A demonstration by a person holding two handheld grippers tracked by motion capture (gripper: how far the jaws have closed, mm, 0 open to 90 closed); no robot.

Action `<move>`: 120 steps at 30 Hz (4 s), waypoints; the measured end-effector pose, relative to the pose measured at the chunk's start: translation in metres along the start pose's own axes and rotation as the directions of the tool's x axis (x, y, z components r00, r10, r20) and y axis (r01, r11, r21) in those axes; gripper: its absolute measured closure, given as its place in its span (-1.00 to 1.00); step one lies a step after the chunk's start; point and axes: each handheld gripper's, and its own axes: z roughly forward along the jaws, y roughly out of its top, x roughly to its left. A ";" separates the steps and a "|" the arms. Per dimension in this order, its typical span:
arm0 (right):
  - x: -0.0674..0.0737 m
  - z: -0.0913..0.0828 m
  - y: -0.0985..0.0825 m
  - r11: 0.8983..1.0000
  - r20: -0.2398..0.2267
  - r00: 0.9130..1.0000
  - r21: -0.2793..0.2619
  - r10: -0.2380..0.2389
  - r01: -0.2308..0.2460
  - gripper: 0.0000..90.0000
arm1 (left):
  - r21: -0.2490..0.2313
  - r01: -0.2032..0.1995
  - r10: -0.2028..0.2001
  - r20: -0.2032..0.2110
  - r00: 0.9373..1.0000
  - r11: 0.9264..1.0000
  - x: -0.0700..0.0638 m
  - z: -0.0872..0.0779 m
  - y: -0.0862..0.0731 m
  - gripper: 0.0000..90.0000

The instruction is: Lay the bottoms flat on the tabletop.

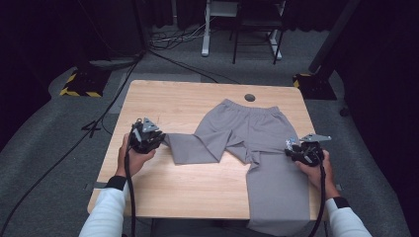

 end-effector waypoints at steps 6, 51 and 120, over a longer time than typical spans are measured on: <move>-0.009 -0.001 -0.001 0.999 0.039 0.999 0.008 0.032 -0.032 0.28 | 0.010 0.084 -0.083 -0.034 0.996 0.996 0.017 -0.016 -0.034 0.73; 0.000 -0.001 0.006 0.998 0.005 0.999 0.055 -0.035 0.035 0.12 | 0.041 -0.161 0.149 0.208 0.967 0.986 -0.132 0.009 -0.044 -0.26; -0.005 -0.004 -0.003 0.999 -0.038 0.999 0.014 -0.030 0.030 0.08 | 0.053 -0.070 0.064 0.104 0.993 0.996 -0.048 -0.035 -0.097 -0.24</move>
